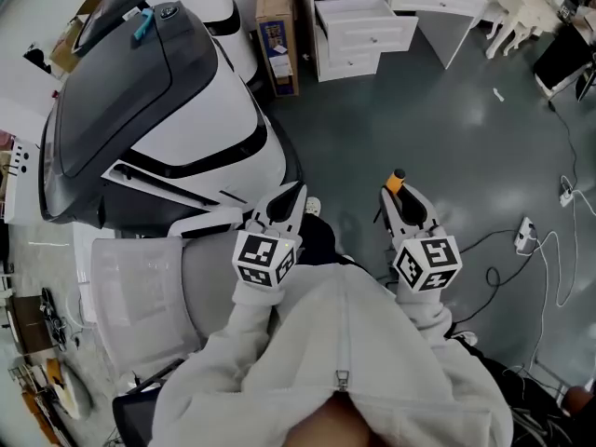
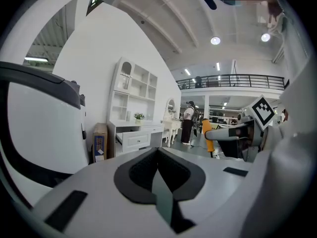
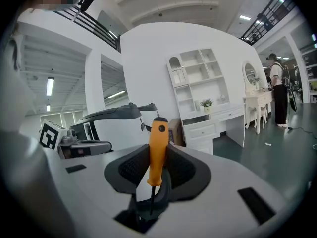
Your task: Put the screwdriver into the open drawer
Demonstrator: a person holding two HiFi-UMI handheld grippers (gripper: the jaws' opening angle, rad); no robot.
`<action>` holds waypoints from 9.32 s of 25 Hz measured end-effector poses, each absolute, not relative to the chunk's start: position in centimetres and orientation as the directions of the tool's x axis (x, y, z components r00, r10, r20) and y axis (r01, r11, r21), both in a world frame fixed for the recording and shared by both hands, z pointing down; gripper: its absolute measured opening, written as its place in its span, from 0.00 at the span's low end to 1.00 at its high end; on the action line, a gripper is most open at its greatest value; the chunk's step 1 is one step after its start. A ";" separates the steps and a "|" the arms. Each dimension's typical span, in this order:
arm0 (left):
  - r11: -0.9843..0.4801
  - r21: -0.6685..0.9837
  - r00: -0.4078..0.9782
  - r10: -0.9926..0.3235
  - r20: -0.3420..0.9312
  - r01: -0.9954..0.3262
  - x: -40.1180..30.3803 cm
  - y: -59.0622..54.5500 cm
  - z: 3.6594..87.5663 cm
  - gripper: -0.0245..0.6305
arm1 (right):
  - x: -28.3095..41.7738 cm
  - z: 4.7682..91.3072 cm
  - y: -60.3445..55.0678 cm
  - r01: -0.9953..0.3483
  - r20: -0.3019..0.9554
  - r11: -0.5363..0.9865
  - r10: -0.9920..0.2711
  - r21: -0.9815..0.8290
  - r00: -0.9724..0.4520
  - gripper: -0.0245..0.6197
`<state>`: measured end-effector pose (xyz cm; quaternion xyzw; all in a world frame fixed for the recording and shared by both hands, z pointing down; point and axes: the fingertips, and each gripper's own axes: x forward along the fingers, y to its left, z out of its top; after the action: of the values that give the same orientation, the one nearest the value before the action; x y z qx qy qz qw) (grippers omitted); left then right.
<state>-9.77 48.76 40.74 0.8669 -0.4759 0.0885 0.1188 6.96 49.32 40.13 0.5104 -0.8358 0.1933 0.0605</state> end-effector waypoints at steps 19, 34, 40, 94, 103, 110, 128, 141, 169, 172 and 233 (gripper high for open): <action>-0.541 0.148 0.560 -0.778 0.286 -0.828 -8.3 44.8 41.9 0.06 | 8.2 41.4 45.6 -0.898 0.315 0.364 -0.846 -0.248 -0.430 0.23; -0.536 0.159 0.558 -0.787 0.264 -0.829 -9.0 28.2 40.0 0.06 | 7.9 40.3 29.9 -0.901 0.329 0.356 -0.844 -0.249 -0.424 0.23; -0.555 0.152 0.574 -0.776 0.259 -0.818 -8.9 23.2 39.4 0.06 | 8.0 40.0 25.1 -0.907 0.335 0.337 -0.849 -0.253 -0.409 0.23; -0.585 0.220 0.625 -0.724 0.292 -0.781 -8.3 4.1 42.7 0.06 | 8.7 42.3 6.0 -0.925 0.388 0.268 -0.849 -0.267 -0.358 0.23; -0.564 0.208 0.601 -0.746 0.286 -0.799 -5.3 -3.4 42.0 0.06 | 12.1 41.8 -2.0 -0.915 0.374 0.288 -0.845 -0.283 -0.381 0.23; -0.540 0.205 0.577 -0.765 0.284 -0.816 -4.4 -7.6 41.9 0.06 | 13.1 41.9 -6.7 -0.907 0.375 0.316 -0.834 -0.279 -0.406 0.23; -0.525 0.188 0.558 -0.781 0.281 -0.830 -0.3 -14.1 43.0 0.06 | 17.0 43.6 -13.6 -0.890 0.363 0.338 -0.823 -0.305 -0.437 0.23; -0.501 0.203 0.541 -0.776 0.325 -0.841 -0.6 -13.5 44.5 0.06 | 17.1 45.8 -13.1 -0.877 0.398 0.320 -0.798 -0.358 -0.453 0.23; -0.538 0.259 0.597 -0.702 0.388 -0.802 3.0 -25.9 48.1 0.06 | 21.1 48.3 -26.9 -0.914 0.472 0.240 -0.797 -0.327 -0.378 0.23; -0.528 0.271 0.593 -0.696 0.404 -0.805 2.7 -26.7 48.7 0.06 | 21.1 49.0 -28.5 -0.919 0.492 0.241 -0.787 -0.311 -0.373 0.23; -0.450 0.325 0.555 -0.688 0.468 -0.832 -0.9 -29.7 54.0 0.06 | 21.1 78.0 -33.3 -0.957 0.998 0.285 -0.017 -0.050 -0.058 0.23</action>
<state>-0.93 -29.72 54.00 0.8406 -0.4520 0.1352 0.2663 21.07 -33.28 77.98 0.4154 -0.5865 0.4299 0.5465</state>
